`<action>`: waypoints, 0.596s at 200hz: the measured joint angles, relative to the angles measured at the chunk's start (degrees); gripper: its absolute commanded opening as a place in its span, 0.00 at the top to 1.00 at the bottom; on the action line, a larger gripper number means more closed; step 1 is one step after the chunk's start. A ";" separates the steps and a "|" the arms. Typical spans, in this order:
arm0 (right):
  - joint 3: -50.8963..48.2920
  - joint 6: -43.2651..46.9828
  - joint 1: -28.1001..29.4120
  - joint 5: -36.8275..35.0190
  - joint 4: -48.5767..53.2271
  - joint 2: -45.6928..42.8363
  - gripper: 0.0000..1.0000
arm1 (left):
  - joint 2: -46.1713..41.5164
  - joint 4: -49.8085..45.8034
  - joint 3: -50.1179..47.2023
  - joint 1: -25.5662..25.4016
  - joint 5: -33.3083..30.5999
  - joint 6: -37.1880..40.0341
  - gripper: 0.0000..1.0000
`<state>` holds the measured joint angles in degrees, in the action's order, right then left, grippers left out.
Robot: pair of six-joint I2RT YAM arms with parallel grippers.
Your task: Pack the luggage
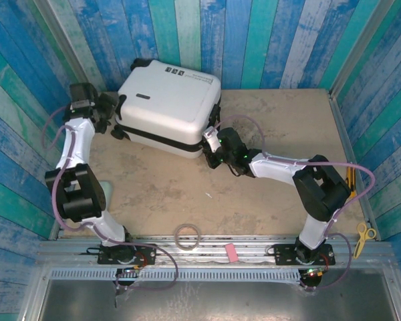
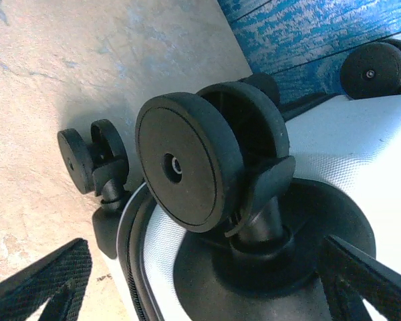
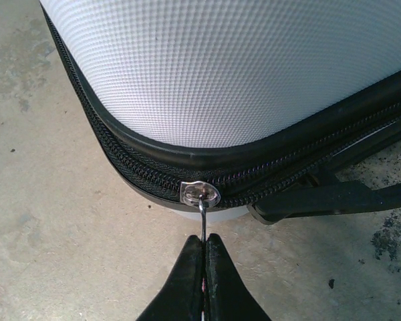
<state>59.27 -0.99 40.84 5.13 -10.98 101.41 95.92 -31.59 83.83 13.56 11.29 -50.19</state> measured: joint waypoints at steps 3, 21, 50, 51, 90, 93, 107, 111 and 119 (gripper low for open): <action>-0.04 0.04 -0.02 -0.02 -0.02 -0.02 1.00 | 0.11 -0.11 0.15 0.00 0.11 -0.07 0.17; -0.20 0.66 -0.11 0.00 -0.17 -0.04 1.00 | 1.05 -0.90 1.55 -0.09 0.39 -0.31 0.22; -0.50 1.51 -0.11 0.04 -0.70 -0.04 1.00 | 4.37 -2.80 5.44 -0.61 -0.59 -0.37 0.27; -0.52 1.51 -0.11 0.04 -0.72 -0.04 1.00 | 4.50 -2.86 5.55 -0.63 -0.68 -0.37 0.27; -1.25 2.32 -0.22 0.35 -1.95 -0.17 1.00 | 9.57 -4.96 11.54 -2.49 -3.54 0.04 0.28; -1.27 2.36 -0.22 0.42 -1.99 -0.17 1.00 | 9.99 -5.25 12.04 -2.67 -3.78 0.04 0.28; -1.33 2.47 -0.33 0.66 -2.16 -0.20 1.00 | 11.78 -7.15 14.78 -3.21 -5.40 0.44 0.28; -1.36 2.51 -0.37 0.76 -2.16 -0.22 1.00 | 12.35 -7.82 15.65 -3.30 -5.84 0.57 0.29; -1.38 2.56 -0.37 1.01 -2.14 -0.26 1.00 | 13.42 -8.68 16.90 -3.45 -6.47 0.72 0.33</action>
<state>57.89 1.56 40.47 6.13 -13.13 101.14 109.34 -40.27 100.73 10.11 4.82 -49.47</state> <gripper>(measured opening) 0.049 0.707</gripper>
